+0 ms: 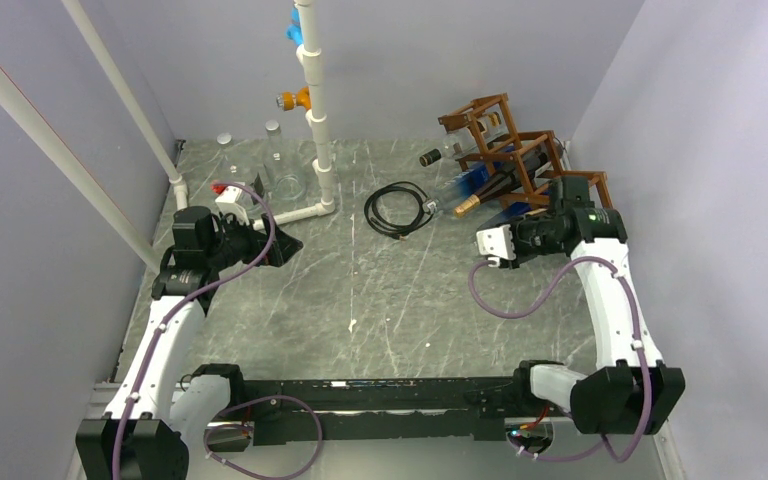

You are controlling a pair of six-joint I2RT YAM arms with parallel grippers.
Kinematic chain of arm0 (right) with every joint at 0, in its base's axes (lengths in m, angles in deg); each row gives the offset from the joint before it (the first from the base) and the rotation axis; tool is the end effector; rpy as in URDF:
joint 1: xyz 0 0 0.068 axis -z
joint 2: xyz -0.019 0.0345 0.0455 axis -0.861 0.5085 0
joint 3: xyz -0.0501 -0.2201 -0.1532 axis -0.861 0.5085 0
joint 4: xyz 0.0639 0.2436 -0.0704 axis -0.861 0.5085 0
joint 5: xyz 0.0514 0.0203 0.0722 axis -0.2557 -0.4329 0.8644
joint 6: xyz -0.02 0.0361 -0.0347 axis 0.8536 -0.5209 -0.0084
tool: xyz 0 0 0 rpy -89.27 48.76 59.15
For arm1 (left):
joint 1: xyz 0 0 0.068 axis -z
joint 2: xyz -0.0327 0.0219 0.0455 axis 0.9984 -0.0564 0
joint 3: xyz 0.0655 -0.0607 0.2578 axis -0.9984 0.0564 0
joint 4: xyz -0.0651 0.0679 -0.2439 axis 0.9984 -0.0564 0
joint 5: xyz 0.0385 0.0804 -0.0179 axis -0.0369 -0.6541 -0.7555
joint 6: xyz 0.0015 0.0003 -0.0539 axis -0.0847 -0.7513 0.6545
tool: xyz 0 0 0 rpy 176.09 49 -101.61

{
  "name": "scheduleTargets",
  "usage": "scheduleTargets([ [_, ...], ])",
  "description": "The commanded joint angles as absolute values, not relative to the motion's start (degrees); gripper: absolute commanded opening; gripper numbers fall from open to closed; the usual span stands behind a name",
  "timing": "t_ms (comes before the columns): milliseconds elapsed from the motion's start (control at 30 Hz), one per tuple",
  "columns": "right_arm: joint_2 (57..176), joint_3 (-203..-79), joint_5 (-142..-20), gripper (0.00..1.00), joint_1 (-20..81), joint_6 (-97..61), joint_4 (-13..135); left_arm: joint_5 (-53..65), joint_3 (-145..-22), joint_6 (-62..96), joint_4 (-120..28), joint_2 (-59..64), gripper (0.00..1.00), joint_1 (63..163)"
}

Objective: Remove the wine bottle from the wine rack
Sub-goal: Pick up the wine bottle from the wine rack.

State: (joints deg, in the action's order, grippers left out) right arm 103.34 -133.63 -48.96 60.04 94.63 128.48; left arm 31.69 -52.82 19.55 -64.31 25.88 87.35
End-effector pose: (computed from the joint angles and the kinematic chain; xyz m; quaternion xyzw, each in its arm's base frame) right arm 0.2034 0.0208 0.3255 -0.7718 0.5090 0.0583 0.3767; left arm 0.2004 -0.0220 0.2894 0.0578 0.8256 -0.3115 0.4669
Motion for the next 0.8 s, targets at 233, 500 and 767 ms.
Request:
scheduleTargets([
  [233, 98.7, -133.6, -38.4, 0.00, 64.9, 85.4, 134.1, 33.6, -53.0, 19.0, -63.0, 25.8, 0.99, 87.0],
  [500, 98.5, -136.2, -35.9, 0.00, 66.6, 85.6, 135.2, 33.7, -53.0, 19.0, -63.0, 25.8, 1.00, 86.9],
  [767, 97.6, -136.1, -33.0, 0.00, 69.1, 85.4, 135.6, 33.8, -53.0, 19.0, -63.0, 25.9, 1.00, 86.9],
])
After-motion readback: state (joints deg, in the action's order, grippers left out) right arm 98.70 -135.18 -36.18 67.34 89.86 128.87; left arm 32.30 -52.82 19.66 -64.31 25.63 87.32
